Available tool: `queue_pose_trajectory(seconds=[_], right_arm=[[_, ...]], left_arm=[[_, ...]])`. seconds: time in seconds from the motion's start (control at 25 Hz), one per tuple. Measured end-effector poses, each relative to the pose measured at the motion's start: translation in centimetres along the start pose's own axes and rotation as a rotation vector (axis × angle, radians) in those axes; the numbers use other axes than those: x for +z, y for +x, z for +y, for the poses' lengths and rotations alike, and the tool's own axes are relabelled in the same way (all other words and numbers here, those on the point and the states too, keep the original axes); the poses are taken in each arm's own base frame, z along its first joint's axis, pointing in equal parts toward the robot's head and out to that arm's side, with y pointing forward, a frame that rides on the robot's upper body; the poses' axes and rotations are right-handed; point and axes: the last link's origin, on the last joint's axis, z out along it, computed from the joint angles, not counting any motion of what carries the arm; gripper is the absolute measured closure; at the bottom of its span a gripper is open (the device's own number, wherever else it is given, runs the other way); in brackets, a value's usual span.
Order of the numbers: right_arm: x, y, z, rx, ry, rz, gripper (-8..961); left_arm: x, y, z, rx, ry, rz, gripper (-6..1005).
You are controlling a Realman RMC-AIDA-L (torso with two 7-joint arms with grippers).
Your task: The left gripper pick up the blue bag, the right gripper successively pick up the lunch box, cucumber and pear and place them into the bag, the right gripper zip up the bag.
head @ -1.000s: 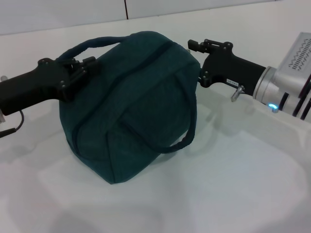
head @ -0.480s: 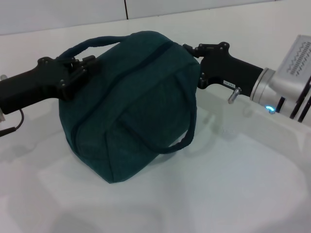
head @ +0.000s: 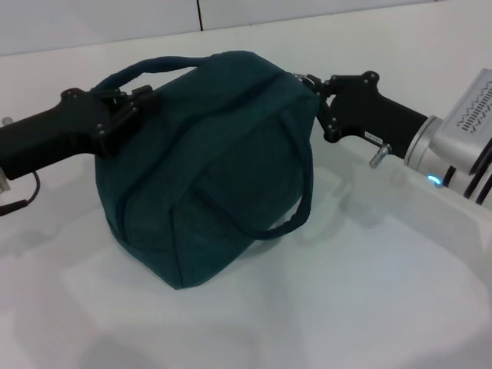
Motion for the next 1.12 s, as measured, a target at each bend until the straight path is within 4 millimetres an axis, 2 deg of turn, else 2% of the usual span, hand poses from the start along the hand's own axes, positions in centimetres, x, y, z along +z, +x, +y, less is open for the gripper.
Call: queue_pose_trajectory(seconds=[0.36,0.56,0.76,0.8,1.0,1.12], right_arm=[[-0.3,1.2,0.1,0.021,0.027,0.06,931],[0.0,0.6,0.4,0.027,0.02,0.03,925],[-0.6,0.3,0.2,0.067,0.041,-0.004,919],[-0.9,0.2,0.0,0.073,0.053,-0.017,881],[-2.6,-0.9,-0.7,0.109,0.072,-0.112,685],[-3.7,-1.8,-1.7,0.156,0.053,-0.152,545]], left_arm=[[0.3,-0.1,0.2,-0.004,-0.005,0.005,916],[1.4,-0.3,1.0,-0.016,-0.037,0.012,914],[0.8,-0.2,0.9,-0.046,-0.001,0.082,912],[0.6,-0.3,0.9,-0.046,0.008,0.095,912],[-0.2,-0.3,0.9,-0.03,0.031,0.145,751],[-1.0,-0.1,1.7,0.024,0.008,0.205,641]])
